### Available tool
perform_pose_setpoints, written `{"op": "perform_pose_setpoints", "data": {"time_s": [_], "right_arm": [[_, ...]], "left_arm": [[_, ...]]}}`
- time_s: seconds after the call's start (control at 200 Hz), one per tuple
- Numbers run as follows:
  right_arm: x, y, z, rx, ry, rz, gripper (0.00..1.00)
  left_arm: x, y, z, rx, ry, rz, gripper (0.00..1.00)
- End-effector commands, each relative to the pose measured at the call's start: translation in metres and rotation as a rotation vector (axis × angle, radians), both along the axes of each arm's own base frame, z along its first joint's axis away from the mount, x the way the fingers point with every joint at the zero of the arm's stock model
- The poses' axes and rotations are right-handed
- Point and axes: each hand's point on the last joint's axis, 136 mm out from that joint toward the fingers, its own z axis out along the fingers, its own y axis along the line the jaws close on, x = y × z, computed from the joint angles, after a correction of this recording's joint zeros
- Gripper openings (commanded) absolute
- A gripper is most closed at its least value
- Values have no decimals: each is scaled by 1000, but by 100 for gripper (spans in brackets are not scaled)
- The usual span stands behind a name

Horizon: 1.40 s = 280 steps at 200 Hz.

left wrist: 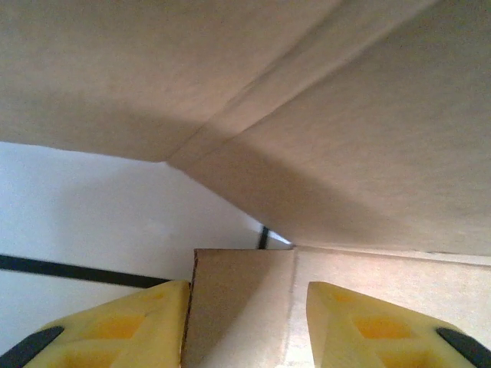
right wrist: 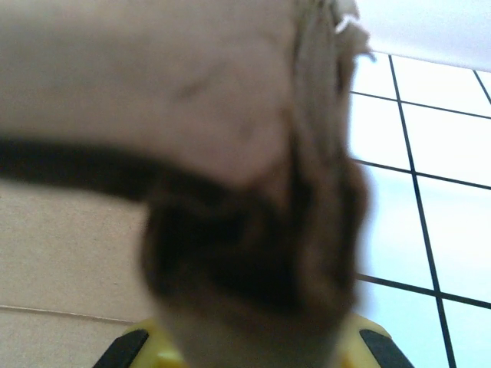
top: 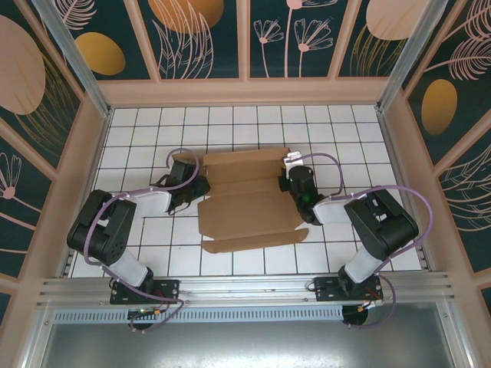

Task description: Fold the paper box

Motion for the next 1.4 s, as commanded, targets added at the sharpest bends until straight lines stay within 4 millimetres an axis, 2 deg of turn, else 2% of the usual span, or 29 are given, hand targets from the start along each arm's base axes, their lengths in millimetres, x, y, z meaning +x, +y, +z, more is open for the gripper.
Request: {"op": "perform_pose_setpoints", "data": {"time_s": [0.0, 0.09, 0.445, 0.585, 0.6, 0.696, 0.746, 0.791, 0.856, 0.871, 0.951, 1.051, 1.141, 1.221, 1.236, 1.266, 1.396], "right_arm": [[-4, 12, 5, 13, 10, 45, 0], [-4, 13, 4, 17, 12, 45, 0], [-5, 13, 2, 11, 18, 46, 0], [-5, 14, 1, 9, 21, 45, 0], [-5, 14, 1, 7, 20, 45, 0], [-4, 13, 1, -2, 23, 39, 0], [-4, 11, 1, -10, 23, 31, 0], [-2, 9, 2, -19, 21, 20, 0], [0, 4, 5, -29, 13, 0, 0], [0, 3, 6, -28, 10, -3, 0], [4, -1, 11, -21, 5, -22, 0], [9, -6, 16, -8, 5, -39, 0], [11, -4, 17, 2, 15, -38, 0], [13, -3, 19, 10, 20, -41, 0], [17, -13, 19, 11, 21, -65, 0], [18, -15, 19, 14, 21, -70, 0], [16, -16, 20, 23, 17, -68, 0]], "left_arm": [[7, -27, 33, -146, -96, -64, 44], [9, -33, 38, -187, -109, -79, 44], [8, -49, 23, -267, -70, -106, 43], [7, -61, 11, -267, -37, -133, 43], [5, -62, 1, -259, -12, -135, 43], [1, -73, -14, -238, 29, -166, 43], [-1, -76, -15, -232, 38, -176, 43], [0, -75, -8, -230, 26, -175, 42], [0, -67, 2, -185, -5, -171, 43], [1, -65, 13, -178, -31, -173, 43], [1, -54, 36, -118, -85, -167, 43], [-10, -36, 54, -59, -136, -156, 43], [-25, -26, 63, -27, -169, -180, 43], [-33, -6, 71, 48, -178, -149, 43], [-34, -2, 74, 60, -185, -141, 42], [-36, 9, 80, 81, -195, -113, 42], [-34, 61, 122, 86, -304, 60, 39]]}}
